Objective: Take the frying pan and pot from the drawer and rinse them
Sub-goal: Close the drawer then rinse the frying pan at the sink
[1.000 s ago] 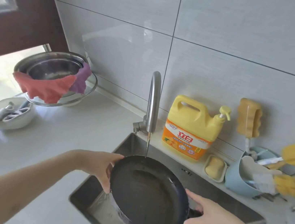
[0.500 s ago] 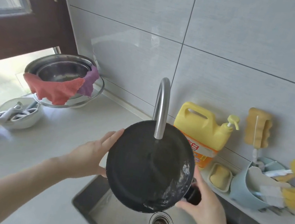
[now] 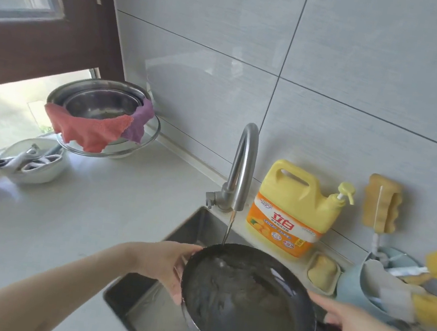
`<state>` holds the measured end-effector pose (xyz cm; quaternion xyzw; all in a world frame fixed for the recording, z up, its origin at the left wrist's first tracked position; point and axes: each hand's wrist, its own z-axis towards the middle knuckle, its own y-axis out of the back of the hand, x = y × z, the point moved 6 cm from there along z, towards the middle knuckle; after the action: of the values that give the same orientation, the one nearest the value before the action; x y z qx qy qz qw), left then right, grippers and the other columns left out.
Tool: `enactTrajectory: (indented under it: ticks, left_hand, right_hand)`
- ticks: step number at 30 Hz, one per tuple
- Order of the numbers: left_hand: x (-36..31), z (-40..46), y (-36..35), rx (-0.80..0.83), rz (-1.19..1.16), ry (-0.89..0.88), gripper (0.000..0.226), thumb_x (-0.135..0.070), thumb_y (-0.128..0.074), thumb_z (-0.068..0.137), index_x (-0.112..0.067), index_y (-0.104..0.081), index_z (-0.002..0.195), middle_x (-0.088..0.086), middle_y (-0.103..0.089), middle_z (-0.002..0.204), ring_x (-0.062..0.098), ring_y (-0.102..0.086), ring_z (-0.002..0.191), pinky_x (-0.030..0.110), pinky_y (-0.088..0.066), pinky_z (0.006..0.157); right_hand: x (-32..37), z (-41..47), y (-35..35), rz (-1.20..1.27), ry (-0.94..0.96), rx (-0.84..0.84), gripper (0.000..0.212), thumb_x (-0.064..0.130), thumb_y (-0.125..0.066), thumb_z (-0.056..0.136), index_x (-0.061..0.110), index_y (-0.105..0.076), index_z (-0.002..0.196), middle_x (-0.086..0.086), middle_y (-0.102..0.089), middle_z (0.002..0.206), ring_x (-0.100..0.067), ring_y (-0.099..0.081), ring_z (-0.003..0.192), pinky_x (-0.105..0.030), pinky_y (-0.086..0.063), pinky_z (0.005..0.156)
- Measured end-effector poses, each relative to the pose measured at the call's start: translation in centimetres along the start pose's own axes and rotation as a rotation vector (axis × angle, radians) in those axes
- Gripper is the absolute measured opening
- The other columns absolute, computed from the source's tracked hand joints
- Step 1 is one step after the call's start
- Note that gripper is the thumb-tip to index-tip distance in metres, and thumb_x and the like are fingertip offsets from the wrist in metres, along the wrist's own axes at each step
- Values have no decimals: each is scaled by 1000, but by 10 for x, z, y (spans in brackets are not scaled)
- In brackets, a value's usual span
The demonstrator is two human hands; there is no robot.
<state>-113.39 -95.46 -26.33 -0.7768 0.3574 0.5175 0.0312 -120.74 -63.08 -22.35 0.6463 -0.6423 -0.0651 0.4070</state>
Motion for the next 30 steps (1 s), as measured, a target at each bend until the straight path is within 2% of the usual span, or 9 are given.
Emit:
enactTrajectory:
  ticks: [2, 4, 9, 13, 18, 20, 22, 27, 30]
  left_hand:
    - [-10, -12, 13, 4, 38, 26, 91, -1, -87, 67, -28, -41, 141, -11, -65, 121, 5, -66, 104, 20, -53, 86]
    - [-12, -24, 30, -50, 193, 72, 96, -15, -90, 63, -36, -37, 140, -10, -63, 122, 8, -65, 103, 21, -51, 89]
    - [-16, -40, 54, -202, 538, 137, 115, -31, -87, 59, -51, -11, 144, -15, -41, 122, 10, -52, 107, 34, -49, 96]
    - [-9, -39, 52, -355, 605, 63, 125, -37, -85, 68, -48, 9, 149, -21, -27, 142, 10, -50, 117, 24, -43, 100]
    - [-1, -19, 25, -596, 616, -91, 121, -48, -78, 75, -48, 20, 145, -9, -17, 157, 21, -56, 120, 26, -48, 95]
    - [-2, -12, 10, -699, 592, -203, 109, -60, -65, 76, -50, 18, 147, -5, -22, 157, 23, -58, 120, 29, -51, 92]
    - [-5, -7, -3, -784, 628, -330, 98, -64, -55, 84, -35, 7, 155, 4, -27, 156, 24, -53, 127, 29, -50, 97]
    - [-30, -2, -30, -918, 784, -573, 83, -39, -57, 93, -3, -11, 152, 20, -30, 153, 30, -44, 136, 32, -43, 108]
    - [-44, -3, -36, -932, 785, -659, 91, -34, -64, 91, -5, -6, 154, 19, -27, 155, 29, -38, 141, 33, -38, 113]
  right_hand:
    - [-5, 15, -29, 83, 35, -39, 122, 76, -82, 33, 61, -24, 140, 21, -57, 128, 8, -59, 104, -16, -46, 97]
    - [-1, 30, -59, 213, 108, -86, 124, 69, -85, 35, 64, -21, 140, 28, -44, 142, 8, -53, 116, -19, -45, 102]
    - [17, 55, -104, 379, 113, -313, 120, 57, -85, 47, 74, -6, 135, 31, -58, 117, 3, -56, 112, -30, -45, 104]
    - [17, 56, -92, 329, 113, -504, 122, 60, -82, 49, 72, 2, 137, 32, -52, 128, 0, -57, 110, -25, -48, 93]
    - [8, 33, -50, 112, 135, -700, 122, 57, -83, 54, 67, 4, 140, 40, -47, 127, 1, -54, 110, -22, -45, 78]
    - [-1, 21, -40, 20, 134, -767, 122, 62, -83, 55, 57, -3, 146, 36, -47, 129, -2, -55, 111, -23, -44, 75]
    - [-10, 6, -35, -53, 146, -867, 118, 64, -82, 54, 48, -15, 149, 29, -55, 117, -5, -60, 102, -21, -41, 70]
    - [-21, -44, -26, -190, 118, -1065, 99, 64, -73, 59, 14, -40, 137, -5, -69, 91, -28, -70, 74, -35, -53, 57]
    - [-23, -61, -20, -249, 124, -1107, 92, 77, -41, 78, 8, -36, 139, -14, -68, 92, -35, -68, 71, -42, -55, 56]
